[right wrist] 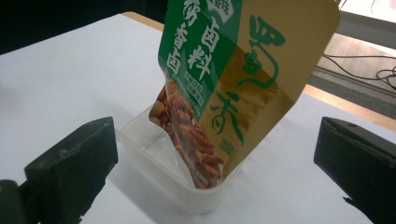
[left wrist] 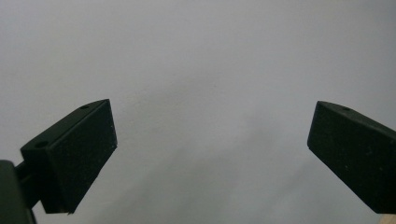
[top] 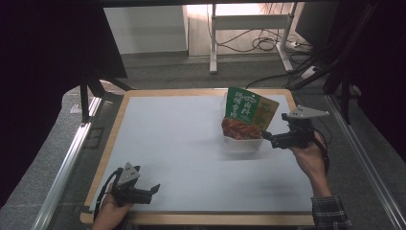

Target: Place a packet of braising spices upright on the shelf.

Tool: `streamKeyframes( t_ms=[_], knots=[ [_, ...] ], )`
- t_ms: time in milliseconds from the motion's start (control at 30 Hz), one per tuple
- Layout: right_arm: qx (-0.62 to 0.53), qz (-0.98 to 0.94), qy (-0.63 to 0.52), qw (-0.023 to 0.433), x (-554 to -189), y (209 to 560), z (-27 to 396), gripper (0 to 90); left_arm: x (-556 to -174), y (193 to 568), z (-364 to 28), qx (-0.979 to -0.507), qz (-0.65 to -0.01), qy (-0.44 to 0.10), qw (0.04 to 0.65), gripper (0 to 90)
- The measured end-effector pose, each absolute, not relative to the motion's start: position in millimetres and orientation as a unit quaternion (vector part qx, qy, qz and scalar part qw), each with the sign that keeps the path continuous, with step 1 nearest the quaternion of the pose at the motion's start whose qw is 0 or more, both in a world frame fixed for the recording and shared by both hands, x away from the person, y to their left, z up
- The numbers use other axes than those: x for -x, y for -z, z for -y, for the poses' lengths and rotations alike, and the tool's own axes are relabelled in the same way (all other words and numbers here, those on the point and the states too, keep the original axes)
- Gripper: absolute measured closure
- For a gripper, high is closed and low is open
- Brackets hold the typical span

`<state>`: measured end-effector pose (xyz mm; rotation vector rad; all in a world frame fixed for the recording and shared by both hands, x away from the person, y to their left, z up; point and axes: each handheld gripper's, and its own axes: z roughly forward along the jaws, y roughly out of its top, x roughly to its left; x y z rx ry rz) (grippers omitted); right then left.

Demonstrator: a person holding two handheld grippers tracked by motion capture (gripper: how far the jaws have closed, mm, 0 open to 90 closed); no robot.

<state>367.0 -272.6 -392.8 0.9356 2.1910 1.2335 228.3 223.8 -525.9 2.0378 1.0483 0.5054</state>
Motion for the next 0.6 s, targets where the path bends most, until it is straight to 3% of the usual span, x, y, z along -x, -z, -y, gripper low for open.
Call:
streamKeyframes(
  t_ms=[600],
  knots=[
    [-0.344,-0.796,-0.446,0.221,-348.8,399.4,280.3,0.0,-228.1,525.7,-224.2,-0.801,-0.41,-0.199,0.388,1.4]
  ],
)
